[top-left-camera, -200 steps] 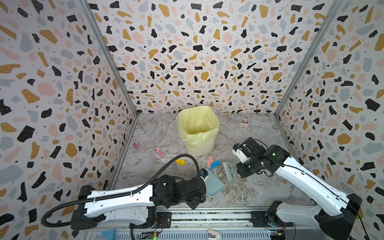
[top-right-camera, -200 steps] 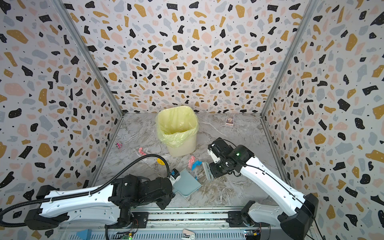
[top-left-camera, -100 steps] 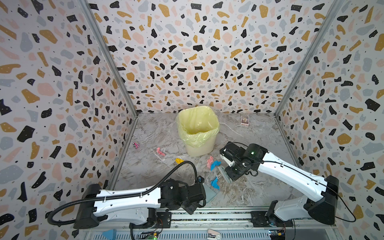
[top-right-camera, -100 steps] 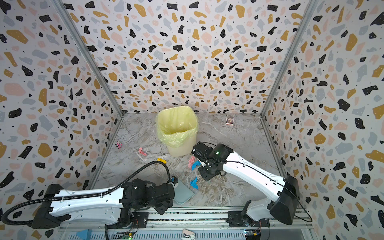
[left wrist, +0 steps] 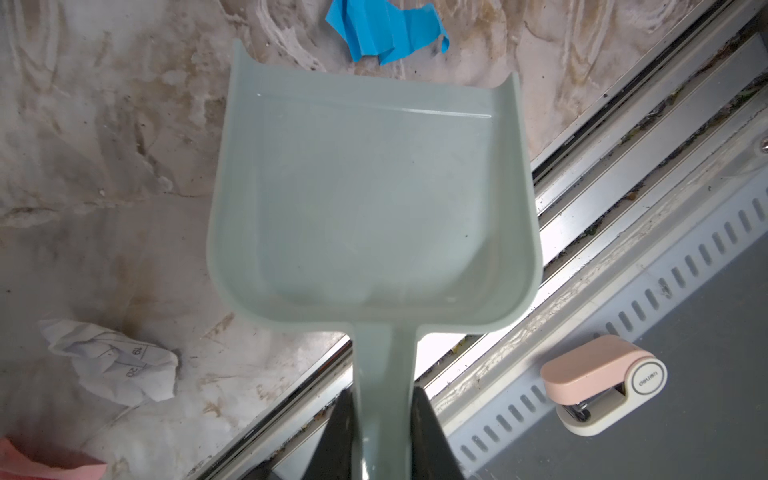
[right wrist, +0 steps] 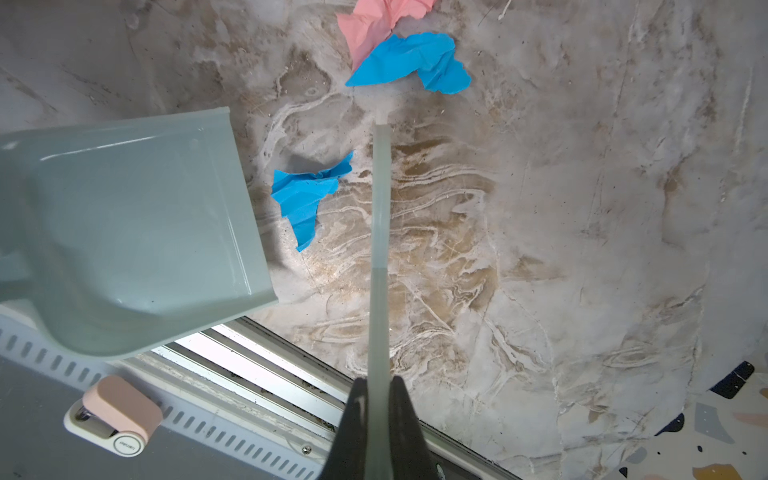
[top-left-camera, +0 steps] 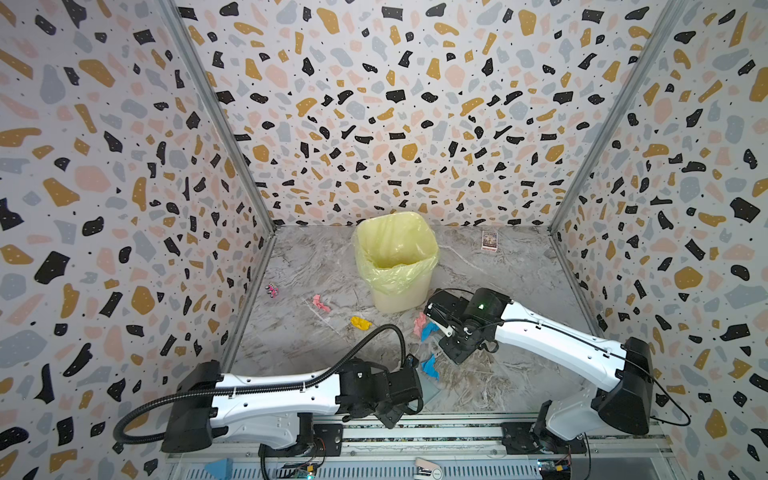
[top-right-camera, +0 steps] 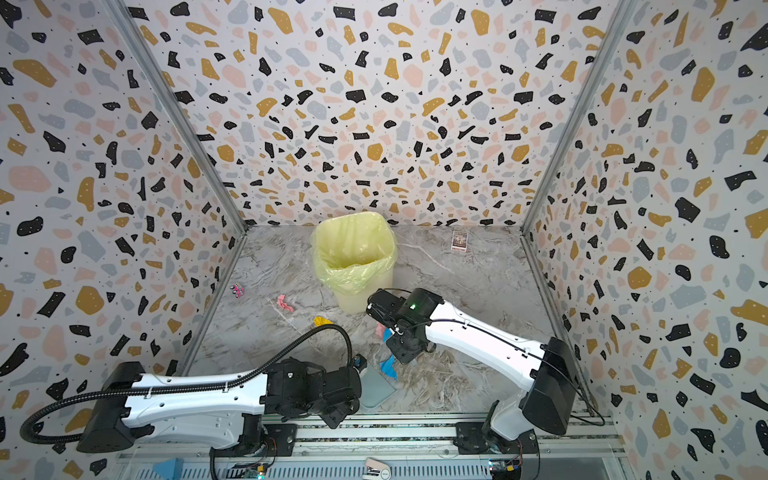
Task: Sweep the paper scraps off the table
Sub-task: 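Sweep the blue scrap into the dustpan with the brush in the right gripper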
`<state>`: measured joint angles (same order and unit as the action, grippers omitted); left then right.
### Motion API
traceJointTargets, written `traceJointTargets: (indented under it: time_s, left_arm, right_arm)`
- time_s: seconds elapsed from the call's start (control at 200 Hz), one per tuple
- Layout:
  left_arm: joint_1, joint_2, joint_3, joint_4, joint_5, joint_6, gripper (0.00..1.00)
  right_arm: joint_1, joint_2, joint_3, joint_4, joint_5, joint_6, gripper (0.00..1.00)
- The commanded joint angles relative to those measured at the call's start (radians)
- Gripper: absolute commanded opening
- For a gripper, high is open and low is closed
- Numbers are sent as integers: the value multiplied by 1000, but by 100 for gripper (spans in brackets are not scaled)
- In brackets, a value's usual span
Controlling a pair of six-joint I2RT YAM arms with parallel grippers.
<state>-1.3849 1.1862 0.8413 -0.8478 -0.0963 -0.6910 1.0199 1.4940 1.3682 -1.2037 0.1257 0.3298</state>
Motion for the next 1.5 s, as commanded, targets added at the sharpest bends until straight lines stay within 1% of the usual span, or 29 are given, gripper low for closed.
traceJointTargets:
  time_s: [0.0, 0.25, 0.576, 0.691, 0.931, 1.091, 1.221, 1.337, 1.497]
  left_arm:
    - [-5, 20, -24, 16, -20, 33, 0]
    - [-5, 32, -47, 50, -28, 36, 0]
    - [-5, 42, -65, 78, -37, 37, 0]
    - [-5, 44, -76, 87, -37, 36, 0]
    - [-5, 38, -85, 89, -39, 36, 0]
    - [-5, 29, -94, 96, -46, 30, 0]
    - [-5, 20, -104, 105, -51, 27, 0]
    - [-5, 16, -113, 114, -54, 24, 0]
    - [-5, 12, -124, 124, -57, 18, 0]
  right_arm:
    - [6, 0, 34, -19, 19, -14, 0]
    - [10, 12, 30, -12, 19, -19, 0]
    - [23, 20, 5, 18, -42, -31, 0]
    - [36, 23, 3, 38, -94, -36, 0]
    - [87, 15, 17, 90, -253, -44, 0]
    - [98, -9, 31, 96, -298, -22, 0]
    - [94, -37, 39, 97, -288, -3, 0]
    - [66, -63, 40, 82, -274, 1, 0]
    - [22, -85, 45, 28, -196, -1, 0]
